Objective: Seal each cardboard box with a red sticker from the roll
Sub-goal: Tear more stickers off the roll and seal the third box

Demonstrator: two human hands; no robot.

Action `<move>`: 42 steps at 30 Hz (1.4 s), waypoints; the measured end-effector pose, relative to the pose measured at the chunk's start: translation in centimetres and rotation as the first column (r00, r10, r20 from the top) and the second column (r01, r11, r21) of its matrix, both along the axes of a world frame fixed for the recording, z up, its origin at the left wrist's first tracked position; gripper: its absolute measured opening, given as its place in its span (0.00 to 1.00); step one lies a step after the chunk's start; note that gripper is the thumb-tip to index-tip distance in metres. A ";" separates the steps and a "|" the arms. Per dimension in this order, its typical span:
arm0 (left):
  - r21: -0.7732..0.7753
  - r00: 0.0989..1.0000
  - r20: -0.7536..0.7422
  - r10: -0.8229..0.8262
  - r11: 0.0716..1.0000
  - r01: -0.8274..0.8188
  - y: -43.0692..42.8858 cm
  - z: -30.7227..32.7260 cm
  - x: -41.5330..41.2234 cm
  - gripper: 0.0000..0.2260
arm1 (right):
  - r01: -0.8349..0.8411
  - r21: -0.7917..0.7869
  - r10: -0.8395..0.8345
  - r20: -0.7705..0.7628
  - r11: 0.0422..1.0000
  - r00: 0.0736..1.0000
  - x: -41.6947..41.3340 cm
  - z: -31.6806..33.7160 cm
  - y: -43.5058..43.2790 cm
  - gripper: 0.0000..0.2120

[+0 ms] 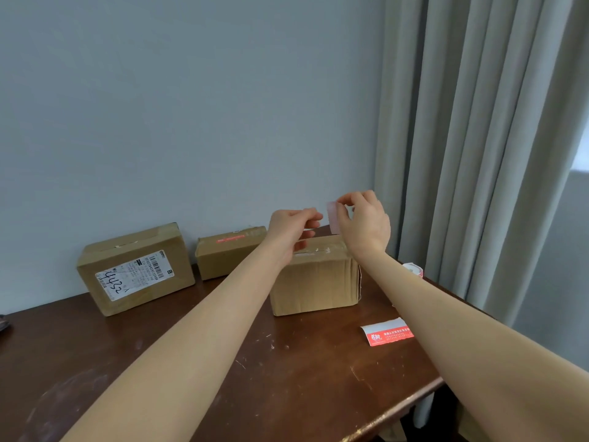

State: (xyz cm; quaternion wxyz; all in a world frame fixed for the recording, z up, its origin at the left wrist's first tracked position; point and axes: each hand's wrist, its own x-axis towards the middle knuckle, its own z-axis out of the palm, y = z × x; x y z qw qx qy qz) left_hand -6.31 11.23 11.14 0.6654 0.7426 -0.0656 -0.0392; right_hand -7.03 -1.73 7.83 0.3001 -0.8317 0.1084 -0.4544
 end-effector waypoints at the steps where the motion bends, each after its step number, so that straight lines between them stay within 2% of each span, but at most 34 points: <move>1: -0.016 1.000 -0.023 -0.007 1.000 0.007 -0.2 0.2 0.0 0.08 | 0.005 -0.056 -0.004 0.027 0.998 1.000 0.0 -0.1 0.1 0.12; 5: -0.059 0.995 -0.096 -0.012 0.998 0.006 -0.7 0.7 0.1 0.10 | 0.043 -0.231 -0.022 0.096 0.972 0.995 0.4 -0.5 0.1 0.10; 11: -0.086 0.993 -0.119 -0.001 0.996 -0.010 -0.7 0.9 0.4 0.10 | 0.068 -0.398 -0.014 0.137 0.915 0.991 0.8 -1.5 0.4 0.02; 15: -0.081 0.995 -0.096 0.027 0.996 -0.035 -0.7 0.7 0.6 0.07 | 0.057 -0.451 0.006 0.137 0.891 0.991 0.8 -1.6 0.6 0.02; 20: -0.064 0.998 -0.026 0.062 0.996 -0.064 0.1 0.3 1.4 0.08 | 0.006 -0.501 0.046 0.092 0.865 0.995 0.8 -2.1 0.6 0.07; 22: -0.036 0.998 0.006 0.067 0.997 -0.067 0.6 0.3 1.7 0.08 | -0.030 -0.375 0.044 0.029 0.927 0.999 0.5 -2.4 0.5 0.09; 24: -0.012 0.998 0.016 0.061 0.998 -0.061 1.1 0.2 2.0 0.08 | -0.038 -0.163 0.035 -0.023 0.986 0.999 0.3 -2.4 0.1 0.12; 26: 0.007 0.998 0.019 0.060 0.998 -0.060 1.6 0.0 2.2 0.08 | -0.065 0.059 0.070 -0.078 0.996 0.994 0.2 -2.1 -0.3 0.12; 29: 0.013 0.998 0.020 0.061 0.998 -0.061 2.2 -0.3 2.4 0.07 | -0.137 0.382 0.192 -0.111 0.914 0.975 0.3 -1.5 -0.5 0.12; 33: 0.018 0.998 0.026 0.065 0.998 -0.066 2.5 -0.6 2.6 0.05 | -0.198 0.708 0.320 -0.041 0.677 0.946 0.3 -0.9 -0.4 0.17; 34: 0.020 0.997 0.030 0.068 0.997 -0.068 2.6 -0.6 2.7 0.05 | -0.203 0.754 0.340 -0.029 0.624 0.940 0.3 -0.7 -0.4 0.18; 36: 0.022 0.997 0.037 0.075 0.997 -0.075 2.7 -0.6 2.8 0.05 | -0.210 0.783 0.373 -0.030 0.585 0.927 0.3 -0.4 -0.4 0.21; 39: 0.027 0.996 0.043 0.078 0.996 -0.079 2.8 -0.6 2.9 0.04 | -0.220 0.772 0.404 -0.052 0.597 0.913 0.3 0.1 -0.1 0.20; 42: 0.034 0.996 0.047 0.079 0.996 -0.081 2.9 -0.6 2.9 0.05 | -0.229 0.755 0.431 -0.078 0.614 0.899 0.3 0.4 0.2 0.15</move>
